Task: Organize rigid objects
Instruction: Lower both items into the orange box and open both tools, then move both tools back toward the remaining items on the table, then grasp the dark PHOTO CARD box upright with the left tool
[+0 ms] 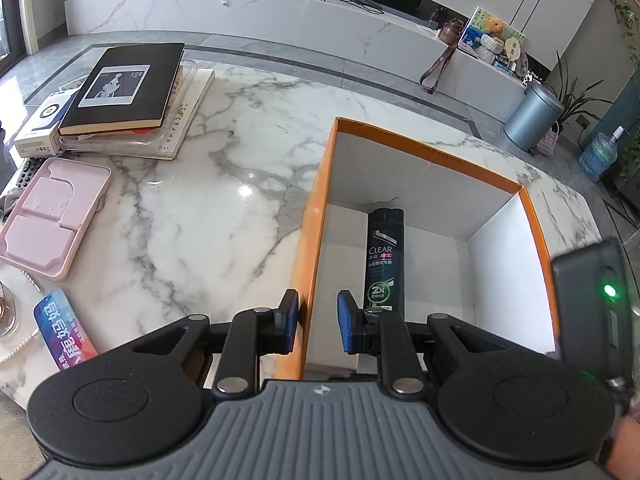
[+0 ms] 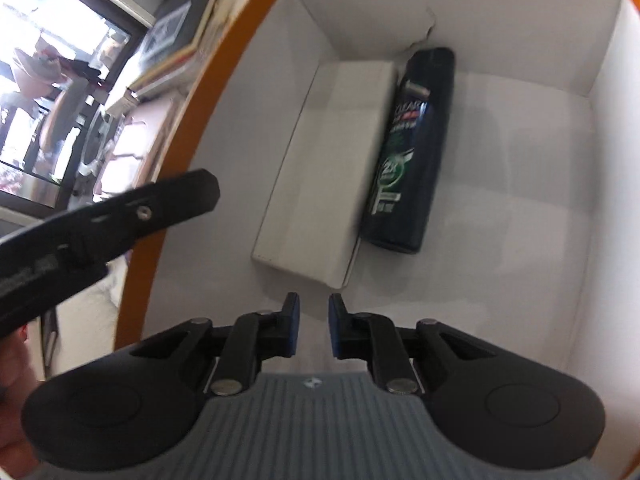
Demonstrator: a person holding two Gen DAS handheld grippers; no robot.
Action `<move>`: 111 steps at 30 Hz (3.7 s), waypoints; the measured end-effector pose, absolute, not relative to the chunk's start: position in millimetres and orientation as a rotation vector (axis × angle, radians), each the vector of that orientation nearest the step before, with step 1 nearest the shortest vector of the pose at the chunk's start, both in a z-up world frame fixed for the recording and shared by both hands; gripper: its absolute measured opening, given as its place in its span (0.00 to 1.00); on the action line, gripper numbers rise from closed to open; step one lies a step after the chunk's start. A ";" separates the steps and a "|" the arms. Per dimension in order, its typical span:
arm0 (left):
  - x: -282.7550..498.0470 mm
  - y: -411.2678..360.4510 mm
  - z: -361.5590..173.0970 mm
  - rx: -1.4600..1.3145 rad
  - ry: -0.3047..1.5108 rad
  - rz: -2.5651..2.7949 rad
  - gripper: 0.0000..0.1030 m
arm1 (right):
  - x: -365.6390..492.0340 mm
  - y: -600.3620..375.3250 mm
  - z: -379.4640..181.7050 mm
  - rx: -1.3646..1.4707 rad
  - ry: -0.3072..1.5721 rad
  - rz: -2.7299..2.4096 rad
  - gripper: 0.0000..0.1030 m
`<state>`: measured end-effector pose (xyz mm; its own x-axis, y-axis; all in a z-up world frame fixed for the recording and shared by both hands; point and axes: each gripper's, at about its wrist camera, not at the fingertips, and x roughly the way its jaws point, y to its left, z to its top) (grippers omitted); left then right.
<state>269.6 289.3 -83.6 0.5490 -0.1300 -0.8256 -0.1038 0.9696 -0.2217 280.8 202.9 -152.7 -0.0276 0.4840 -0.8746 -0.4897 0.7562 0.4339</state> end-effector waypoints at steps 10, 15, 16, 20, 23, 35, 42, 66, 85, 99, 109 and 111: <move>268.2 292.0 -83.2 -0.257 0.995 -0.008 0.19 | 287.4 207.9 -152.7 0.030 1.336 0.742 0.08; 248.7 286.9 -61.0 -0.247 0.893 0.004 0.19 | 275.1 189.4 -128.4 0.040 1.275 0.791 0.12; 243.4 284.3 -53.7 -0.240 0.868 0.006 0.19 | 271.3 182.0 -119.3 0.047 1.242 0.803 0.12; 219.0 267.6 -25.0 -0.236 0.792 -0.039 0.19 | 257.8 137.4 -83.5 0.099 1.117 0.807 0.14; 200.8 244.3 -8.5 -0.215 0.753 -0.083 0.20 | 247.3 101.9 -59.6 0.111 1.014 0.778 0.24; 173.2 108.7 -25.0 -0.161 0.896 -0.388 0.21 | 230.8 -90.3 -53.9 0.185 0.978 0.492 0.34; 192.2 36.9 -72.2 -0.094 1.031 -0.363 0.37 | 240.6 -139.0 -87.2 0.281 1.038 0.383 0.33; 213.8 -72.5 -159.4 0.499 1.017 -0.172 0.56 | 300.4 -175.3 -157.1 0.560 1.171 0.430 0.34; 225.3 -37.1 -121.8 0.301 1.061 -0.187 0.26 | 303.7 -144.5 -157.3 0.453 1.146 0.526 0.11; 261.4 -33.2 -135.6 0.289 1.097 -0.190 0.24 | 322.8 -139.3 -151.0 0.401 1.095 0.457 0.15; 288.7 -23.1 -122.4 0.163 1.082 -0.203 0.24 | 370.4 -107.3 -143.2 0.159 0.956 0.439 0.47; 294.6 -22.5 -123.9 0.139 1.091 -0.216 0.24 | 381.0 -105.0 -148.3 0.143 0.963 0.438 0.47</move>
